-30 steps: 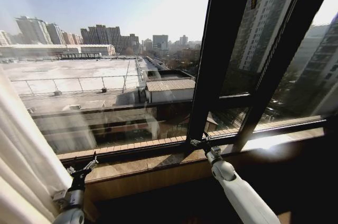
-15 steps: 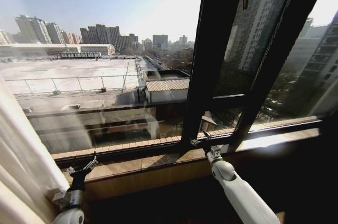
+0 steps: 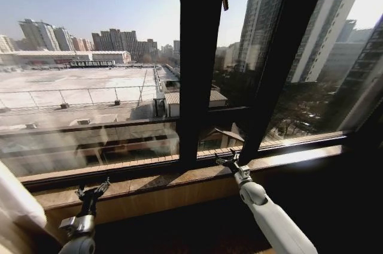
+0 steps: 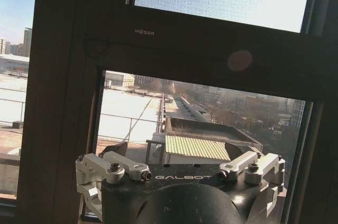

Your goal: Open the curtains by pulling them apart, changing their state from closed to fully open.

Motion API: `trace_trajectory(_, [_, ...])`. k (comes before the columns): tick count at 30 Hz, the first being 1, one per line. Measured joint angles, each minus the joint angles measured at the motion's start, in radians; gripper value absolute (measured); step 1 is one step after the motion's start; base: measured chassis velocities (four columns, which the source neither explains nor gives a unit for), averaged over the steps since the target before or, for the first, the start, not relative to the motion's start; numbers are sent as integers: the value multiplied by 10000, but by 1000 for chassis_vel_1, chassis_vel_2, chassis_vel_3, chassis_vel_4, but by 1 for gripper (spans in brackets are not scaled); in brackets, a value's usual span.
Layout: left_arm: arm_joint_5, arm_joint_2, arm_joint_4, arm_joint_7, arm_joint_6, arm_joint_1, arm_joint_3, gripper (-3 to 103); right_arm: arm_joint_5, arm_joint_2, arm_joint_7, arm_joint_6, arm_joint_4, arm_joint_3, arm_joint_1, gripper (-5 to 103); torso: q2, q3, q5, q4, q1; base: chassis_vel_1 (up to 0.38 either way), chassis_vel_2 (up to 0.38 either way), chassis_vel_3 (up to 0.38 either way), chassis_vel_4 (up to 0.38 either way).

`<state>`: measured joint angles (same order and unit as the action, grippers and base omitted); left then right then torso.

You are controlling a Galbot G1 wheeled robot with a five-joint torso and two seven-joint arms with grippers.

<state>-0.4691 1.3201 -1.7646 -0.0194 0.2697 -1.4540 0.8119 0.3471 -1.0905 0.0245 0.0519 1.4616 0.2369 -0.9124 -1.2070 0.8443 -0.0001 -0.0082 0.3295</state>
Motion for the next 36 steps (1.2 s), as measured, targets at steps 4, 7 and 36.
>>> trace_trajectory(4, [0, 0, 0, -3, 0, 0, 0, 100, 0, 0, 0, 0, 0, 0, 0, 100, 0, 0, 1, 0, 0, -363, -357, 361, 356])
trace_trajectory(7, [0, 0, 0, -5, -2, 0, 0, 100, 0, 0, 0, 0, 0, 0, 0, 100, 0, 0, -2, 1, 0, -367, -365, 362, 365])
trace_trajectory(36, [-1, -1, 1, -10, -6, 0, 0, 100, 0, 0, 0, 0, 0, 0, 0, 100, 0, 0, -3, 0, 0, -350, -355, 354, 350])
